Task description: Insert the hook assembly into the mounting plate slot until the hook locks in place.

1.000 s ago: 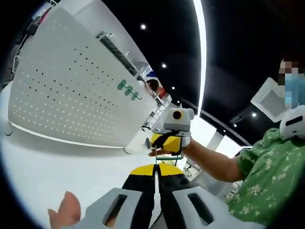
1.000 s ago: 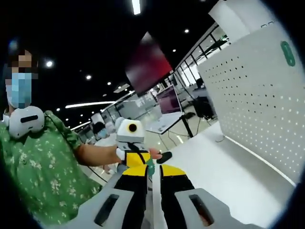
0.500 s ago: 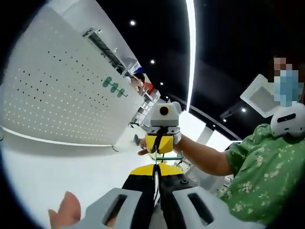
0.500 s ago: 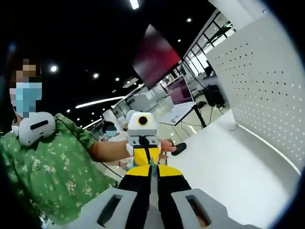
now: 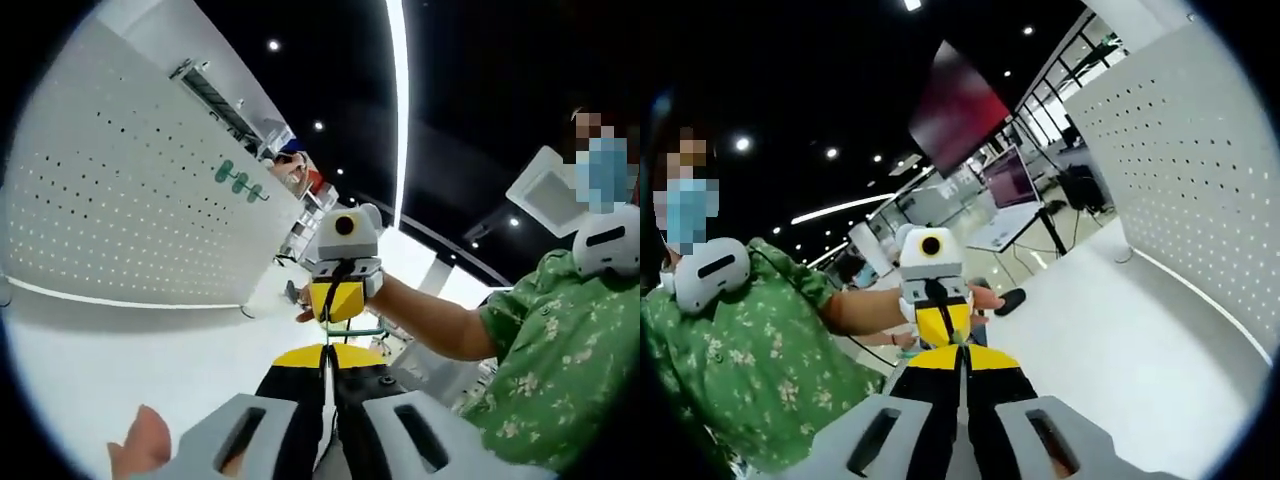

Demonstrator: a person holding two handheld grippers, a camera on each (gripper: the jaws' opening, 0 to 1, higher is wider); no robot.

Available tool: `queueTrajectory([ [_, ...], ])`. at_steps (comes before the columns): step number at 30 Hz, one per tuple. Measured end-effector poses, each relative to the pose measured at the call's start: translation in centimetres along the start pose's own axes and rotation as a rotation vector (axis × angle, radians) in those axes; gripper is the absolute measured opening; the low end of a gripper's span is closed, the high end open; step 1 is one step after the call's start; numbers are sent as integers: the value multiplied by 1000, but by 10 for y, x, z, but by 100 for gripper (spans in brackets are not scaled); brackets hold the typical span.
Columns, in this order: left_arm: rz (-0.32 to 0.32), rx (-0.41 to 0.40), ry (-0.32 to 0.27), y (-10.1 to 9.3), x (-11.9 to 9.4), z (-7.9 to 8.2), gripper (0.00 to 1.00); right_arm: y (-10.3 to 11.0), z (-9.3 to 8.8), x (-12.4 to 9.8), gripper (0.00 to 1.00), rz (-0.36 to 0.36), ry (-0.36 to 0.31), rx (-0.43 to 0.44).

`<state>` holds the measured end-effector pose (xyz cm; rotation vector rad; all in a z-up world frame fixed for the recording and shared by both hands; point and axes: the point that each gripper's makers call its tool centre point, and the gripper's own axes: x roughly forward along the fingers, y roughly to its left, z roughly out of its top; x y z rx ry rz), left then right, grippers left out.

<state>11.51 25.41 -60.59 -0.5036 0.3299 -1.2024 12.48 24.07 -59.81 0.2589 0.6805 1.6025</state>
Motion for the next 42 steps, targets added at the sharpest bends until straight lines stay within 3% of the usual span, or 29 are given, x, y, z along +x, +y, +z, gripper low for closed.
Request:
queueTrajectory([
  [12, 76, 205, 65, 2, 6, -1, 4, -4, 1, -3, 0, -26, 3, 5],
  [18, 121, 299, 94, -1, 8, 0, 11, -7, 2, -3, 0, -35, -4, 10],
  [21, 176, 364, 97, 3, 7, 5, 18, -9, 2, -3, 0, -44, -5, 13],
  [26, 227, 478, 145, 3, 5, 3, 19, -13, 1, -4, 0, -60, -4, 20],
  [31, 240, 520, 147, -1, 6, 5, 19, -16, 1, -5, 0, -71, -5, 23],
  [36, 310, 643, 174, 2, 5, 10, 18, -23, 2, -6, 0, -98, -13, 34],
  [42, 342, 710, 199, 1, 10, 11, 18, -32, 3, -7, 0, -138, -30, 46],
])
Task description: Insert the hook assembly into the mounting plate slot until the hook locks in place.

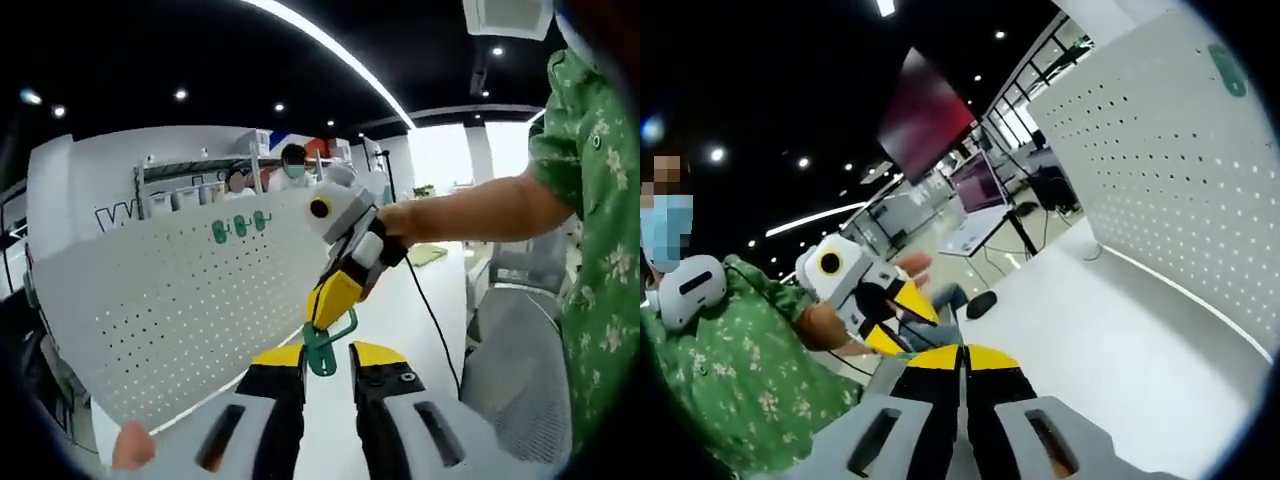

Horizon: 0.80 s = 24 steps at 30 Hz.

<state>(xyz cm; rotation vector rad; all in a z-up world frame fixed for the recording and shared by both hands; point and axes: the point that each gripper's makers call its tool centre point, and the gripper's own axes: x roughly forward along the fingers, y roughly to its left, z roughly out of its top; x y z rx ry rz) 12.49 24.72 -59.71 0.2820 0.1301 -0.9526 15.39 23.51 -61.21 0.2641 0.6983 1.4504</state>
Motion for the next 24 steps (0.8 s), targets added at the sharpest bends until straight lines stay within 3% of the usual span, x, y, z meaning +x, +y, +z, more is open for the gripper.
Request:
queueTrajectory([
  [5, 47, 68, 27, 4, 5, 1, 17, -9, 1, 1, 0, -31, -5, 30],
  [9, 121, 172, 84, 13, 8, -1, 15, -19, 1, 3, 0, -69, -17, 79],
  [15, 147, 250, 146, 11, 18, -5, 13, -31, 2, 5, 0, -108, -40, 122],
  [17, 159, 254, 155, 12, 20, -5, 13, -34, 2, 6, 0, -125, -46, 135],
  [19, 190, 250, 203, 18, 21, -12, 10, -38, 4, 6, 0, -140, -55, 156],
  [22, 226, 240, 202, 25, 25, -10, 11, -42, 4, 9, 0, -166, -64, 178],
  [23, 236, 235, 207, 27, 26, -10, 11, -49, 5, 8, 0, -210, -83, 219],
  [24, 245, 246, 222, 30, 27, -12, 11, -48, 4, 9, 0, -192, -70, 211],
])
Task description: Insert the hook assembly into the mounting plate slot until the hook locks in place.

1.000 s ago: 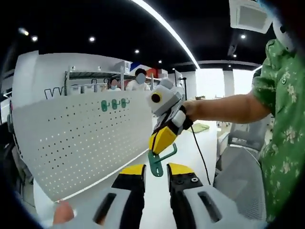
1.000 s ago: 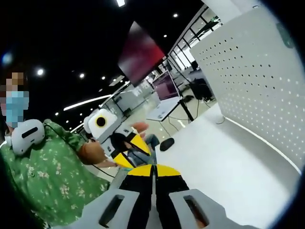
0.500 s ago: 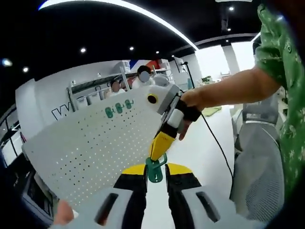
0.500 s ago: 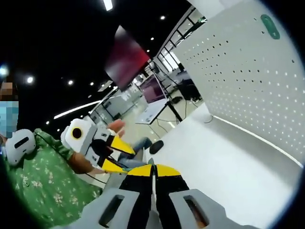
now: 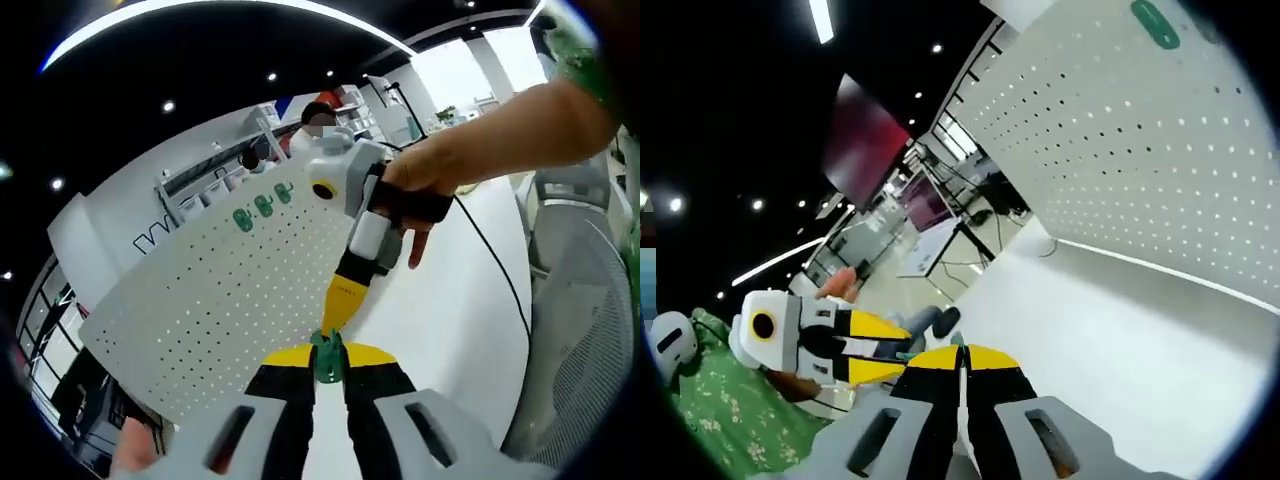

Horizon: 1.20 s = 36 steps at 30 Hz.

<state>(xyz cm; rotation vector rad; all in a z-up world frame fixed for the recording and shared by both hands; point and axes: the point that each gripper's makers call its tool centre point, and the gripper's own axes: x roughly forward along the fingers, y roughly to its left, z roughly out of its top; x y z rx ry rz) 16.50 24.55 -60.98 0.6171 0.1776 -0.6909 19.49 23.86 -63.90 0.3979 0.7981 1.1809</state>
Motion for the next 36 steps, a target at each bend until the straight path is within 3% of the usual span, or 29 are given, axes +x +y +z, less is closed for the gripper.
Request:
queueTrajectory([
  [9, 39, 47, 85, 3, 13, -16, 9, -1, 1, 5, 0, -17, -12, 24],
  [12, 31, 30, 89, 2, 15, -17, 5, -1, 2, 5, 0, -20, -19, 30],
  [22, 36, 1, 108, 5, 18, -21, 4, 4, 3, 8, 0, -36, -27, 12],
  [36, 34, -24, 121, 5, 18, -28, 4, 9, 2, 12, 0, -114, 1, -101],
])
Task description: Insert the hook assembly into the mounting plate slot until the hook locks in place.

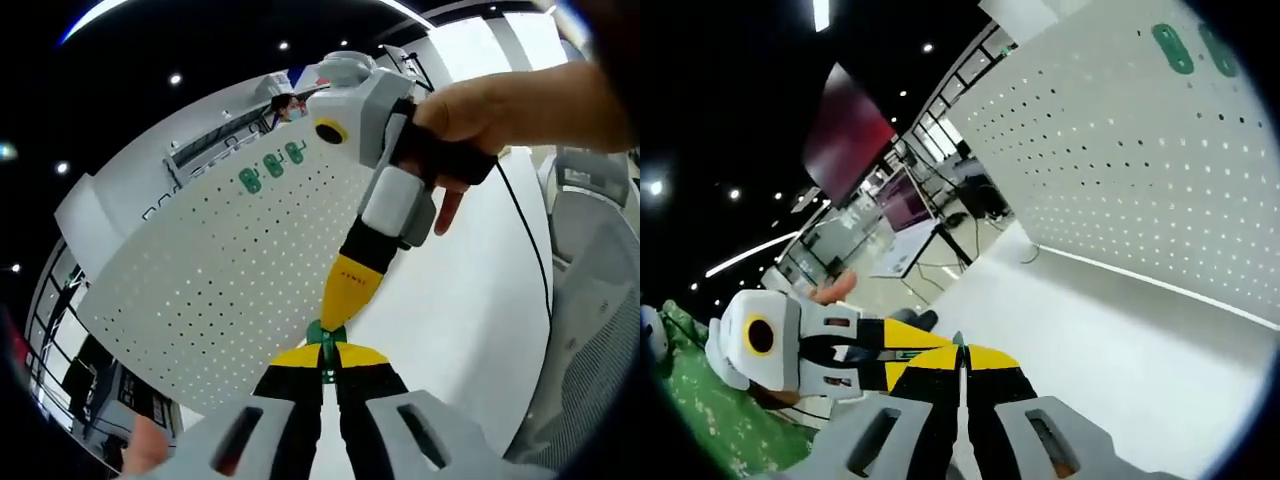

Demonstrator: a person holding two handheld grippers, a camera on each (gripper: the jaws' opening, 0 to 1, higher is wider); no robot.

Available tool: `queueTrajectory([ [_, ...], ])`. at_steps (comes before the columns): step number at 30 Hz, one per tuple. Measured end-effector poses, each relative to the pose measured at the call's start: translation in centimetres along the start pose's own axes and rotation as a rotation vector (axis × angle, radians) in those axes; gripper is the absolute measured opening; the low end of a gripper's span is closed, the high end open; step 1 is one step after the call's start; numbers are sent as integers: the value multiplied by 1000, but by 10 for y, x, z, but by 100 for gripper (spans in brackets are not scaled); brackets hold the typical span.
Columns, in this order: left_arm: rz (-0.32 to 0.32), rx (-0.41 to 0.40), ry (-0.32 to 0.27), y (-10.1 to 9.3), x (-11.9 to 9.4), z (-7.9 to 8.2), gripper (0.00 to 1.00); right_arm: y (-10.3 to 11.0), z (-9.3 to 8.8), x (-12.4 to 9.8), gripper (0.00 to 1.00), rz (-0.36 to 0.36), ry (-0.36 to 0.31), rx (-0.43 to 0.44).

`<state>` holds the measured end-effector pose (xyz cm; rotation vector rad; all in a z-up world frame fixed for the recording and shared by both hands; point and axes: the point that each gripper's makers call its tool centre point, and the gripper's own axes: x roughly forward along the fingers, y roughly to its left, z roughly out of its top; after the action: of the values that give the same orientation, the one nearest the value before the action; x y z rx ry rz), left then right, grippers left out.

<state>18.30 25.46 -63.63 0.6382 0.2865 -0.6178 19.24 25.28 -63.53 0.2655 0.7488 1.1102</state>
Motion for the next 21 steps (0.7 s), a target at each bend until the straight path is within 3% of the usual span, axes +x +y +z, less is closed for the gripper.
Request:
queueTrajectory([
  [21, 5, -50, -56, 1, -3, 2, 2, 1, 4, -2, 0, -53, -2, -15],
])
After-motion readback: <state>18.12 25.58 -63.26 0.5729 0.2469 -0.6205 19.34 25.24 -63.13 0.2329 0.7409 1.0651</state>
